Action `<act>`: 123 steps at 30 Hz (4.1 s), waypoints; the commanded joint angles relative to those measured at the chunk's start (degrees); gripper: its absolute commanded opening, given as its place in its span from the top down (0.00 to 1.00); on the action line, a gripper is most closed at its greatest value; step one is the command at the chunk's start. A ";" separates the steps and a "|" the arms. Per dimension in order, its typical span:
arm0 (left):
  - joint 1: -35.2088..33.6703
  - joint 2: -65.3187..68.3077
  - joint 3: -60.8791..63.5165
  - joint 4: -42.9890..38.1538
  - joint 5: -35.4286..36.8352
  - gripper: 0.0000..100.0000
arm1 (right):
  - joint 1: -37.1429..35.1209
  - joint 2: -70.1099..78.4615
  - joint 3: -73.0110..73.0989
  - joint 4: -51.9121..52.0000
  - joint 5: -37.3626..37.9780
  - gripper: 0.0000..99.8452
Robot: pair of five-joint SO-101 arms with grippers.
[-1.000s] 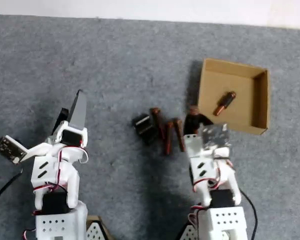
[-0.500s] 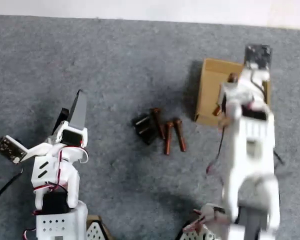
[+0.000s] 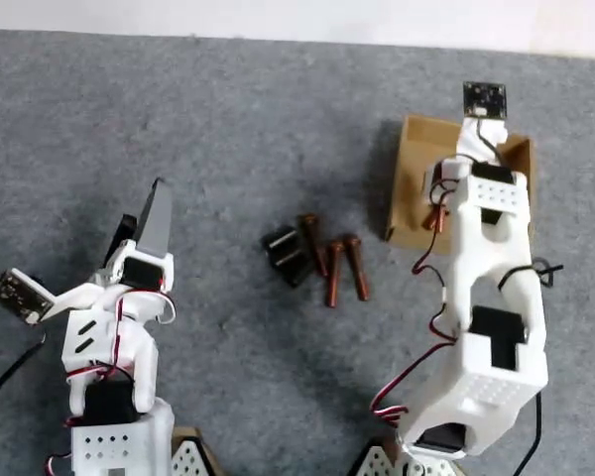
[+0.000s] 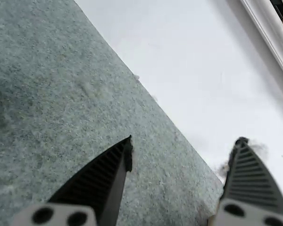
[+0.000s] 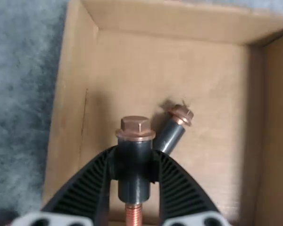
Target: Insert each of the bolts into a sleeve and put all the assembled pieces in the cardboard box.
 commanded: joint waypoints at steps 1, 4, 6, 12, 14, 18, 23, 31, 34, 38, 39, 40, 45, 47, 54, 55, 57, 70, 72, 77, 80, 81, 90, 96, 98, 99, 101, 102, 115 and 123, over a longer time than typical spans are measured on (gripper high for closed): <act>-0.31 -0.84 1.19 -1.23 0.44 0.69 | 0.04 -0.84 -4.53 0.04 -0.44 0.99; -0.31 -0.84 1.19 -1.23 0.44 0.69 | 0.04 -0.22 -4.44 0.22 -0.35 0.94; -0.31 -0.84 1.19 -1.23 0.44 0.69 | -0.04 0.31 -4.35 0.22 -0.53 0.85; -0.31 -0.84 1.19 -1.23 0.44 0.69 | 0.22 1.63 -4.35 0.40 -0.62 0.74; -0.31 -0.84 1.19 -1.23 0.44 0.69 | 0.31 0.92 -4.35 1.19 -0.62 0.74; -0.31 -0.84 1.19 -1.23 0.44 0.69 | -0.13 -2.59 -4.44 5.67 -0.70 0.74; -0.31 -0.84 1.19 -1.23 0.44 0.69 | -3.12 -7.69 -4.26 13.41 -0.70 0.74; -0.31 -0.84 1.19 -1.23 0.44 0.69 | -11.03 -13.93 -4.26 27.38 -0.70 0.74; -0.31 -0.84 1.19 -1.23 0.44 0.69 | -15.78 -16.40 -4.26 30.81 -0.70 0.74; -0.31 -0.84 1.19 -1.23 0.44 0.69 | -23.43 -17.45 -4.26 34.68 -0.70 0.74; -0.31 -0.84 1.19 -1.23 0.44 0.69 | -25.71 -17.45 -4.00 35.47 -0.70 0.74; -0.31 -0.84 1.19 -1.23 0.44 0.69 | -28.00 -17.45 -2.95 35.56 -0.70 0.74; -0.31 -0.84 1.19 -1.23 0.44 0.69 | -37.58 -17.45 5.85 27.30 -0.35 0.74; -0.31 -0.84 1.19 -1.23 0.44 0.69 | -39.78 -17.45 9.54 22.37 -0.35 0.74; -0.31 -0.84 1.19 -1.23 0.44 0.69 | -46.73 -17.36 17.45 10.51 -0.62 0.74; -0.31 -0.84 1.19 -1.23 0.44 0.69 | -46.90 -17.36 18.51 8.48 -0.62 0.74; -0.31 -0.84 1.19 -1.23 0.44 0.69 | -46.90 -17.36 20.62 5.23 -0.70 0.74; -0.31 -0.84 1.19 -1.23 0.44 0.69 | -44.53 -17.27 28.53 -2.15 -6.95 0.74; -0.31 -0.84 1.19 -1.23 0.44 0.69 | -44.53 -17.27 30.29 -4.53 -7.65 0.74; -0.31 -0.84 1.19 -1.23 0.44 0.69 | -44.53 -17.27 34.86 -11.38 -7.82 0.74; -0.31 -0.84 1.19 -1.23 0.44 0.69 | -44.53 -17.27 36.88 -14.64 -7.82 0.74; -0.31 -0.84 1.19 -1.23 0.44 0.69 | -44.53 -17.27 37.32 -15.08 -7.91 0.74; -0.31 -0.84 1.19 -1.23 0.44 0.69 | -44.53 -17.19 37.23 -15.08 -7.91 0.74; -0.31 -0.75 1.19 -0.97 0.44 0.69 | -44.53 -17.19 36.97 -15.08 -8.00 0.74; -0.31 -0.75 1.19 -0.26 0.44 0.69 | -44.53 -17.19 36.97 -15.08 -8.00 0.74; -0.31 -0.75 1.19 -0.26 0.44 0.69 | -44.53 -17.19 36.97 -15.08 -8.00 0.74; -0.31 -0.75 1.19 -0.26 0.44 0.69 | -44.53 -17.19 36.97 -15.08 -8.00 0.74; -0.31 -0.75 1.19 -0.26 0.44 0.69 | -44.53 -17.19 36.97 -15.08 -8.00 0.74; -0.22 -0.75 1.19 -0.26 0.44 0.69 | -43.91 -17.36 36.97 -10.24 -7.91 0.74; -0.31 -0.75 1.19 -0.26 0.44 0.69 | -43.91 -17.36 36.70 -4.79 -7.91 0.74</act>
